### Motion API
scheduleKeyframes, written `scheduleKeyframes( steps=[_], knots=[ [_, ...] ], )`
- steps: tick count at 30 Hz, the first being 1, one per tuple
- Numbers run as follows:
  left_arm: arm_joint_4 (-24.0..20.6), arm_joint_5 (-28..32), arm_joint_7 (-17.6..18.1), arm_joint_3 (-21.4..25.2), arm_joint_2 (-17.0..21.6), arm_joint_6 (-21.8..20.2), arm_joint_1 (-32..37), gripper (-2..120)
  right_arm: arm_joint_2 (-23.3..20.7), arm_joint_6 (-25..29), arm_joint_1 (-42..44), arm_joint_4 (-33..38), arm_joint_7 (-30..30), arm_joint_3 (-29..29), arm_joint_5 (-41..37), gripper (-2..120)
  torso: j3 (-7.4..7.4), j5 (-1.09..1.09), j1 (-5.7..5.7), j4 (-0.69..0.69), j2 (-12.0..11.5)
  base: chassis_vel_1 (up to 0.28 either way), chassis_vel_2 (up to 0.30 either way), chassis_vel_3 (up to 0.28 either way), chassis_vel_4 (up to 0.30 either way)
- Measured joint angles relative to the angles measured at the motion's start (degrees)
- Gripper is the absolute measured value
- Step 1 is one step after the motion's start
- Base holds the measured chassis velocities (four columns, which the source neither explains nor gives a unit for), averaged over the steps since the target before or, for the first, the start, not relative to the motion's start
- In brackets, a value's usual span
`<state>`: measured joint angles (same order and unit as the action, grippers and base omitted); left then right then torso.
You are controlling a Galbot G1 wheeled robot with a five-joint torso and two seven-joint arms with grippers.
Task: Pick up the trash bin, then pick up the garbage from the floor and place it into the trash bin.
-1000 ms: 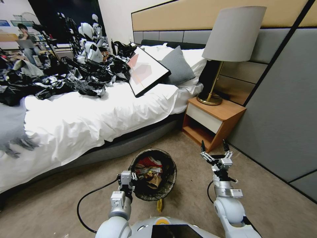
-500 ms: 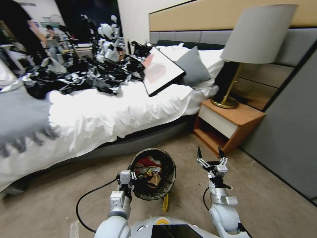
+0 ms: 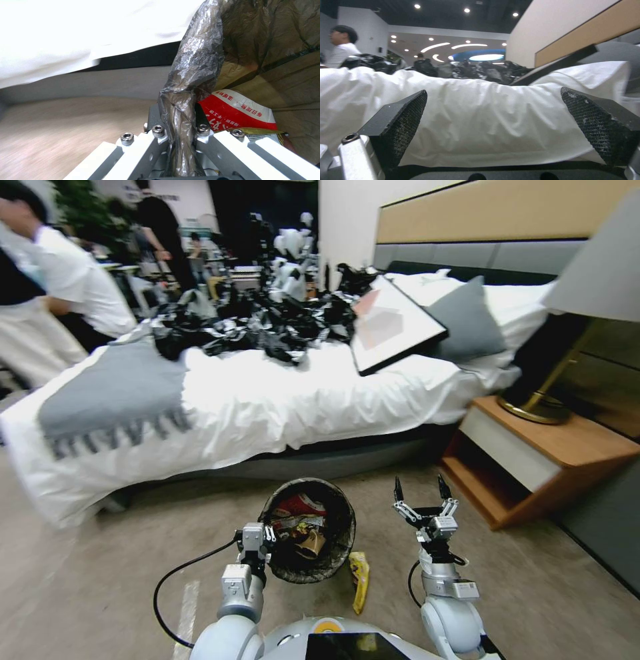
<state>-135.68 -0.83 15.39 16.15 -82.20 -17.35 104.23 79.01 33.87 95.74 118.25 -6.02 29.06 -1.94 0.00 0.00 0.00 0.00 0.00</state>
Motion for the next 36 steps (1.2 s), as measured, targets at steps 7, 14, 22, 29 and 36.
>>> scheduleKeyframes(
  steps=[7,14,22,29,36],
  knots=[
    [0.00,0.01,0.15,-0.04,-0.06,0.00,-0.03,0,-0.07,0.00,-0.29,-0.05,0.14,0.10,0.11,100,0.00,0.00,0.00,0.01,0.00,0.133,0.128,0.122,0.128],
    [0.00,0.08,0.49,0.03,-0.10,0.00,-0.01,0,-0.34,-0.24,-0.41,-0.21,0.39,0.19,0.23,100,0.00,0.00,0.00,0.01,0.00,0.075,0.070,0.075,0.084],
    [0.00,0.15,0.56,0.00,-0.16,0.01,-0.14,0,-1.87,-4.33,-0.02,0.26,-1.22,-0.34,0.21,100,0.00,0.01,0.00,0.00,0.00,0.000,0.000,0.000,0.000],
    [0.01,0.22,0.62,0.03,-0.19,0.11,-0.25,0,-5.98,-22.63,1.67,3.75,-9.32,-3.72,-1.85,100,0.00,0.01,0.00,0.00,0.00,0.000,0.000,0.000,0.000],
    [0.29,0.29,0.67,-0.15,-0.24,0.20,-0.66,0,-11.33,-38.88,2.15,6.55,-17.64,-7.32,-7.66,100,0.00,0.01,0.00,0.00,0.00,0.000,0.000,0.000,0.000]
  ],
)
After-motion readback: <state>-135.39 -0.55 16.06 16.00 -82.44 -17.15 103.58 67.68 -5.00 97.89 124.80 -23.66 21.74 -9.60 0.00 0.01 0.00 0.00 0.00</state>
